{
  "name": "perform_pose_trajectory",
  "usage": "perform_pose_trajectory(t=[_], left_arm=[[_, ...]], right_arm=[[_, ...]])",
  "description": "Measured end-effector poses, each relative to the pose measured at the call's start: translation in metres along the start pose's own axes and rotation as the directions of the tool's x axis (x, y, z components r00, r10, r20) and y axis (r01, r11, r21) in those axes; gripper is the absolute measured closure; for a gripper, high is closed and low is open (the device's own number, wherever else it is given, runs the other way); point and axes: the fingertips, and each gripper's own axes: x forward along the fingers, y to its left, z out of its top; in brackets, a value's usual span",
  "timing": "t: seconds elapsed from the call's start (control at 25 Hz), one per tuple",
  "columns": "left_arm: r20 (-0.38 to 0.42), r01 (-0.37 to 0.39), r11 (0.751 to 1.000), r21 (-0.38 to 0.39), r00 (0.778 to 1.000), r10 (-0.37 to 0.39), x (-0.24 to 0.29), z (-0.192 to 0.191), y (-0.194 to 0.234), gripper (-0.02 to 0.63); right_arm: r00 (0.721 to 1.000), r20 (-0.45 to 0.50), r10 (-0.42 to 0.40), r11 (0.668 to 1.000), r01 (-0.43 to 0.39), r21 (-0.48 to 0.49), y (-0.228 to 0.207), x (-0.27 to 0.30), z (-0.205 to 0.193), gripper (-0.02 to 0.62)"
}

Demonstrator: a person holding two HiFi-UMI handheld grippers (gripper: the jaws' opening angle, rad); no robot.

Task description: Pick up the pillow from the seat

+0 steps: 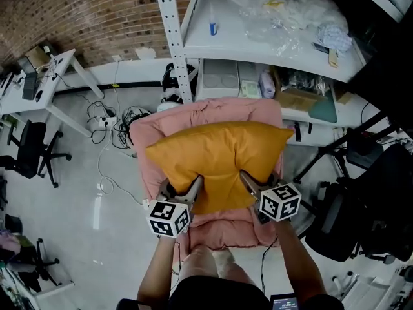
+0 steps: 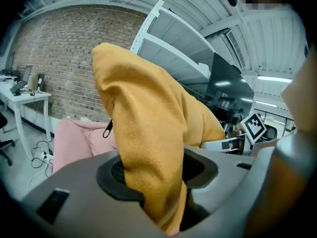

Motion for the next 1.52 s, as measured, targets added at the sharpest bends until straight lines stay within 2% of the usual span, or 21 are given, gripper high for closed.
perform_pose_trajectory(t=[0.76, 1.52], left_arm=[[0.111, -0.005, 0.999, 0.035, 0.994, 0.001, -0.05, 0.043, -0.055, 0.388], [0.125, -0.015, 0.998, 0.062, 0.992, 0.007, -0.073, 0.058, -0.091, 0.38]], right_arm=[[0.996, 0.081, 0.025, 0.995, -0.017, -0.099, 0.028, -0.068, 0.044, 0.383], [0.991, 0.128, 0.05, 0.995, -0.038, -0.093, 0.033, -0.106, 0.055, 0.365]])
